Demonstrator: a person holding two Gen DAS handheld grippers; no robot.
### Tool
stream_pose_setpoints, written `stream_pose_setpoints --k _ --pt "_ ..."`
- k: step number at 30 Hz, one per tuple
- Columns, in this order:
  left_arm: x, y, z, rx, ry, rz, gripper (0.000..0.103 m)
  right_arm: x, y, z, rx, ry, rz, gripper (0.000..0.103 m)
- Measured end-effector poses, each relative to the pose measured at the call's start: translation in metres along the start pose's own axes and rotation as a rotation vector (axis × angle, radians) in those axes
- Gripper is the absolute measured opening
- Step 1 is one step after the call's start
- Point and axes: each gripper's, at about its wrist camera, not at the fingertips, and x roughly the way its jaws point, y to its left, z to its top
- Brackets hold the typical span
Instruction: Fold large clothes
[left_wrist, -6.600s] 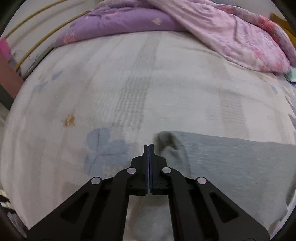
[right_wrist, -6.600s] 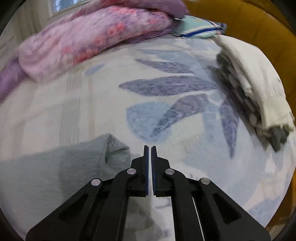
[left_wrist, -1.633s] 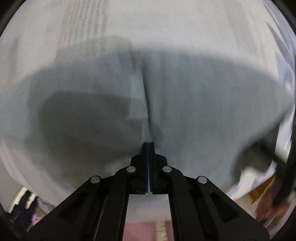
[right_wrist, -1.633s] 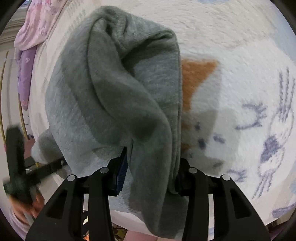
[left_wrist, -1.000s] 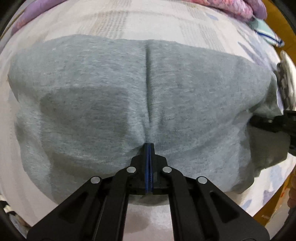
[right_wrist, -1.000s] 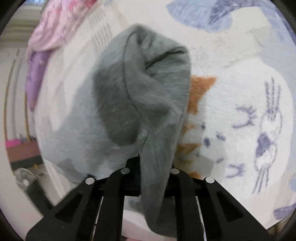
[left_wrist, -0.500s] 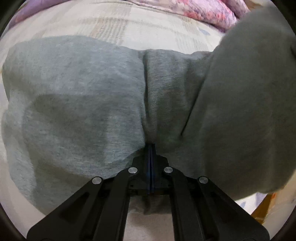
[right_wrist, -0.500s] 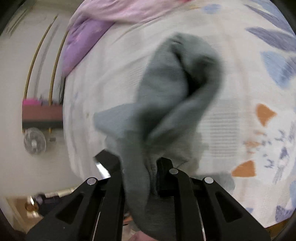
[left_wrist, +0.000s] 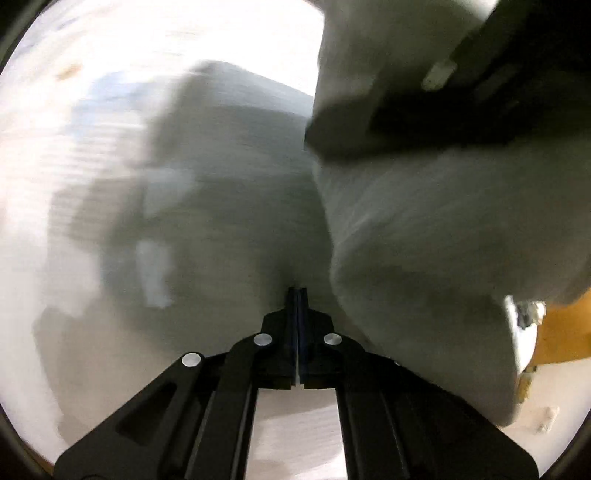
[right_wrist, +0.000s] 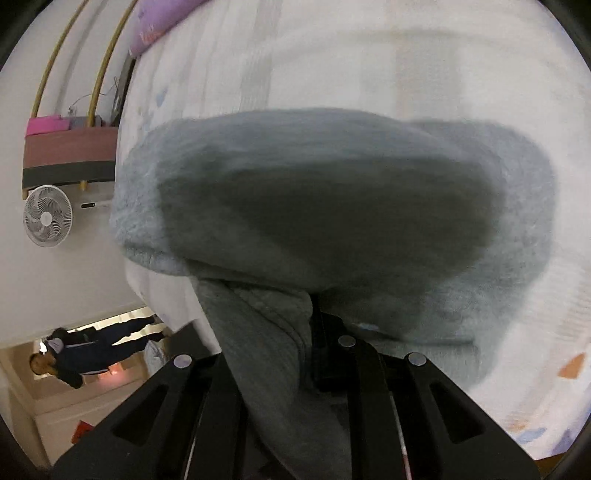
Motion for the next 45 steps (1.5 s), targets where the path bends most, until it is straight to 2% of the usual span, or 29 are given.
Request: stream_pose_setpoints --k 3,6,7,8,10,11,16,18,21,22,23,24,25,27,29,30,31,33,34,35,36,38,39,40,43,45 --pt "-0.022 0.044 -0.001 -0.054 -0.018 0.043 0.000 0.037 0.013 0.003 -0.015 0.007 -0.011 0.009" --pt "-0.036 0.080 -0.003 -0.099 -0.013 0.079 0.000 0.066 0.005 0.016 0.102 0.038 0.024 0.024" --pt "-0.040 0.087 -0.004 -0.109 -0.011 0.086 0.000 0.069 0.006 0.019 0.115 0.039 0.056 0.037" --pt "-0.047 0.095 -0.006 -0.122 -0.014 0.093 0.000 0.068 0.009 0.021 0.112 0.040 0.079 0.053" --pt "-0.060 0.103 -0.008 -0.131 -0.025 0.099 0.001 0.063 0.017 0.018 0.112 0.035 0.177 0.072" --pt "-0.069 0.108 -0.010 -0.135 -0.031 0.103 0.001 0.059 0.020 0.017 0.103 0.034 0.190 0.073" --pt "-0.108 0.117 -0.008 -0.143 -0.067 0.094 0.001 0.023 0.023 0.003 0.071 -0.014 0.139 0.074" --pt "-0.117 0.113 -0.002 -0.127 -0.071 0.072 0.001 0.007 0.021 -0.005 0.060 -0.066 0.090 0.074" --pt "-0.112 0.085 0.015 -0.101 -0.058 0.036 0.003 -0.033 0.003 -0.028 0.045 -0.158 -0.044 0.074" --pt "-0.106 0.077 0.018 -0.091 -0.033 0.005 0.012 -0.039 -0.004 -0.033 0.049 -0.169 -0.091 0.073" --pt "-0.096 0.071 0.021 -0.087 0.000 -0.018 0.019 -0.035 -0.010 -0.036 0.065 -0.172 -0.105 0.067" --pt "-0.081 0.069 0.020 -0.094 0.029 -0.041 0.027 -0.037 -0.020 -0.041 0.103 -0.168 -0.081 0.064" --pt "-0.068 0.073 0.014 -0.106 0.058 -0.065 0.030 -0.038 -0.030 -0.044 0.134 -0.162 -0.068 0.061" --pt "-0.034 0.075 -0.002 -0.158 0.185 -0.089 0.030 -0.042 -0.049 -0.055 0.184 -0.176 -0.112 0.061" --pt "-0.025 0.077 -0.003 -0.212 0.211 -0.096 0.029 -0.049 -0.048 -0.062 0.171 -0.208 -0.130 0.061" --pt "-0.020 0.081 -0.003 -0.253 0.211 -0.108 0.022 -0.050 -0.043 -0.056 0.158 -0.218 -0.146 0.061" --pt "-0.019 0.090 -0.005 -0.320 0.214 -0.124 0.008 -0.053 -0.042 -0.054 0.145 -0.228 -0.165 0.061" --pt "-0.022 0.108 -0.007 -0.405 0.225 -0.146 0.004 -0.057 -0.028 -0.042 0.082 -0.250 -0.187 0.061" --pt "-0.030 0.114 -0.004 -0.411 0.211 -0.142 0.004 -0.063 -0.030 -0.041 0.061 -0.247 -0.179 0.053" --pt "-0.039 0.116 -0.002 -0.384 0.195 -0.117 0.004 -0.061 -0.028 -0.034 0.044 -0.241 -0.164 0.030" --pt "-0.049 0.117 0.004 -0.338 0.174 -0.077 0.003 -0.055 -0.029 -0.023 0.063 -0.233 -0.133 0.021" --pt "-0.054 0.115 0.017 -0.281 0.158 -0.042 0.003 -0.046 -0.042 -0.006 0.112 -0.229 -0.144 0.007" --pt "-0.049 0.114 0.026 -0.249 0.176 -0.014 0.003 -0.038 -0.051 0.005 0.149 -0.253 -0.173 0.001" --pt "-0.043 0.112 0.034 -0.231 0.188 0.002 0.003 -0.035 -0.058 0.011 0.185 -0.280 -0.171 0.000" --pt "-0.037 0.092 0.065 -0.139 0.206 0.026 0.004 -0.036 -0.084 0.019 0.334 -0.353 -0.075 0.000" --pt "-0.052 0.080 0.078 -0.060 0.212 0.057 0.006 -0.039 -0.077 0.020 0.336 -0.345 -0.096 0.000"
